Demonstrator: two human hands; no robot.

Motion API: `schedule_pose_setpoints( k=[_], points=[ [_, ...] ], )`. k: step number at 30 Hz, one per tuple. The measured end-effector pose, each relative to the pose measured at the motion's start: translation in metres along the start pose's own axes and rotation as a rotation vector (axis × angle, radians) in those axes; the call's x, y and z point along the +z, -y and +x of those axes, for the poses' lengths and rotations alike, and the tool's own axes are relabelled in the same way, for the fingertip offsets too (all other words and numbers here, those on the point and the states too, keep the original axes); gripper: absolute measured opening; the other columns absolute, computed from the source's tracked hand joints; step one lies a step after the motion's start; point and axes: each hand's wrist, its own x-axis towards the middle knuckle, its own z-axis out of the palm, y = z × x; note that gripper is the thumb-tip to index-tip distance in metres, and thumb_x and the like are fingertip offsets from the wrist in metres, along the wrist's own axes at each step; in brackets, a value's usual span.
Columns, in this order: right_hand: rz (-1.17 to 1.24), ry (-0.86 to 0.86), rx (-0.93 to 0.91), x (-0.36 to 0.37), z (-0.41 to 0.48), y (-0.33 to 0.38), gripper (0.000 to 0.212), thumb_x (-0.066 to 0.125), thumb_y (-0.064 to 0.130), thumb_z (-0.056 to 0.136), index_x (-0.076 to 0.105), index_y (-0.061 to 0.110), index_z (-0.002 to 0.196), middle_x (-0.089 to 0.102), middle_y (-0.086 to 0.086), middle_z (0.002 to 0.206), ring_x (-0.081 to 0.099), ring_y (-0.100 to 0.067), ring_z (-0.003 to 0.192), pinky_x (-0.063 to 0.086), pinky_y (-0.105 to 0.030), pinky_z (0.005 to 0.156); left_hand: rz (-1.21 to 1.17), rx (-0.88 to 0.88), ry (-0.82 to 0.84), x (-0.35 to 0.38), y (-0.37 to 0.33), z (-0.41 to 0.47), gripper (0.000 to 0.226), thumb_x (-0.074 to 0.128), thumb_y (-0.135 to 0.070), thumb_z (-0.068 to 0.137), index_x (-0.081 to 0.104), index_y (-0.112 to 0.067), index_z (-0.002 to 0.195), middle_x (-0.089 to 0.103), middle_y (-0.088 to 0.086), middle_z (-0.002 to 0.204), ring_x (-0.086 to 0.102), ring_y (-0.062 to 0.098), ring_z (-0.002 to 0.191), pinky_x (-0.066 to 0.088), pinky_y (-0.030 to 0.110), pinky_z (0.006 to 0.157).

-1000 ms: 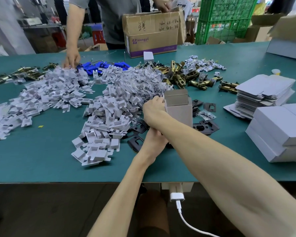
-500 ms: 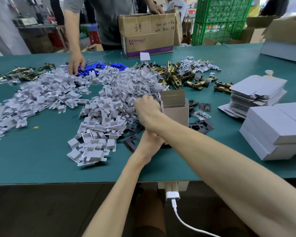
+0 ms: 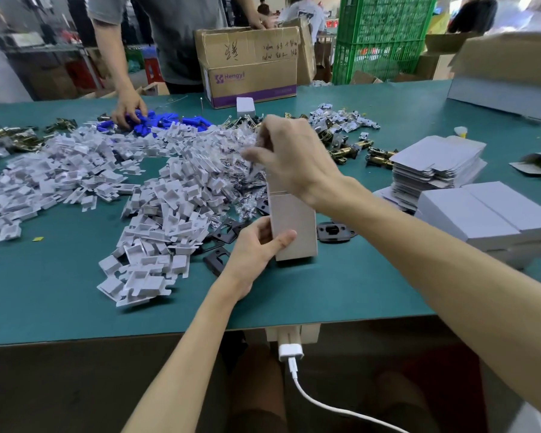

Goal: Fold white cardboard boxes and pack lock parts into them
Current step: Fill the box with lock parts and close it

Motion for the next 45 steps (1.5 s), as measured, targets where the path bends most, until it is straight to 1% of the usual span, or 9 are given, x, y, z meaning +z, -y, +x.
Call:
schedule_pose_setpoints(
  k=[4,11,16,22,28,34,37,40,45],
  points=[
    [-0.002,-0.029,0.077,-0.012,-0.013,-0.033,0.034,0.073,0.042,0.092,0.059,0.011,0.085,0.061,0.005,0.072,0.055,-0.01,0.063,0.043,-0.027,0.06,0.007,0.005,0.006,-0.001,-0.001,-0.001,0.054,0.08,-0.03,0.081,0.065,-0.012,0.129,0.077,-0.002,0.121,0.071,0.015,0.114,0.057,0.025,0.091],
    [-0.002,0.021,0.048,-0.007,-0.032,-0.053,0.022,0.075,0.028,0.092,0.066,0.01,0.101,0.067,0.002,0.078,0.061,-0.015,0.072,0.055,-0.04,0.077,0.005,0.013,0.018,-0.002,-0.003,-0.004,0.049,0.08,-0.029,0.081,0.066,-0.016,0.126,0.077,-0.003,0.119,0.072,0.013,0.112,0.057,0.022,0.087],
    [-0.095,0.019,0.068,-0.001,-0.031,-0.055,0.031,0.076,0.045,0.087,0.067,0.015,0.092,0.066,-0.003,0.091,0.054,-0.023,0.097,0.039,-0.038,0.097,0.002,0.008,0.015,-0.002,-0.003,-0.003,0.044,0.08,-0.021,0.086,0.066,-0.014,0.127,0.077,0.0,0.119,0.072,0.016,0.113,0.057,0.025,0.088],
    [-0.099,-0.003,0.145,0.003,-0.032,-0.063,0.041,0.07,0.061,0.085,0.06,0.021,0.078,0.061,0.0,0.084,0.048,-0.024,0.1,0.028,-0.038,0.096,0.012,0.013,0.032,-0.002,-0.002,-0.003,0.032,0.078,-0.013,0.091,0.067,-0.02,0.121,0.078,-0.005,0.116,0.073,0.011,0.108,0.057,0.02,0.085],
    [-0.077,-0.066,0.159,0.004,-0.033,-0.064,0.04,0.065,0.056,0.092,0.058,0.021,0.073,0.059,0.004,0.075,0.045,-0.019,0.095,0.027,-0.037,0.092,-0.002,0.021,0.033,-0.002,-0.002,-0.004,0.045,0.082,-0.031,0.08,0.067,-0.022,0.122,0.078,-0.005,0.118,0.072,0.013,0.112,0.057,0.022,0.087],
    [-0.391,0.057,-0.002,-0.001,-0.037,-0.063,0.043,0.057,0.049,0.099,0.076,0.012,0.086,0.069,0.0,0.095,0.045,-0.024,0.107,0.023,-0.041,0.099,-0.006,0.019,0.031,-0.003,0.0,-0.002,0.043,0.081,-0.028,0.085,0.066,-0.021,0.125,0.077,-0.004,0.12,0.071,0.014,0.114,0.058,0.025,0.09],
    [-0.413,-0.022,-0.097,-0.002,-0.043,-0.062,0.028,0.061,0.034,0.1,0.074,0.009,0.102,0.062,-0.006,0.11,0.047,-0.027,0.108,0.034,-0.042,0.101,-0.008,0.026,0.03,-0.003,0.001,-0.001,0.046,0.08,-0.026,0.087,0.064,-0.017,0.13,0.076,-0.003,0.121,0.071,0.014,0.114,0.057,0.025,0.091],
    [-0.225,-0.1,-0.126,-0.002,-0.049,-0.06,0.018,0.061,0.014,0.1,0.072,0.009,0.113,0.058,-0.01,0.114,0.048,-0.028,0.109,0.042,-0.04,0.097,-0.002,0.031,0.032,-0.003,0.0,-0.002,0.057,0.081,-0.032,0.083,0.062,-0.013,0.133,0.076,-0.001,0.122,0.071,0.016,0.115,0.057,0.026,0.093],
    [-0.247,0.048,-0.118,0.005,-0.054,-0.063,0.027,0.051,0.008,0.102,0.073,0.015,0.115,0.07,0.001,0.115,0.05,-0.023,0.116,0.025,-0.036,0.103,0.003,0.025,0.024,-0.003,-0.001,-0.003,0.052,0.081,-0.031,0.082,0.064,-0.015,0.129,0.077,-0.001,0.119,0.072,0.015,0.113,0.057,0.026,0.09]
  ],
)
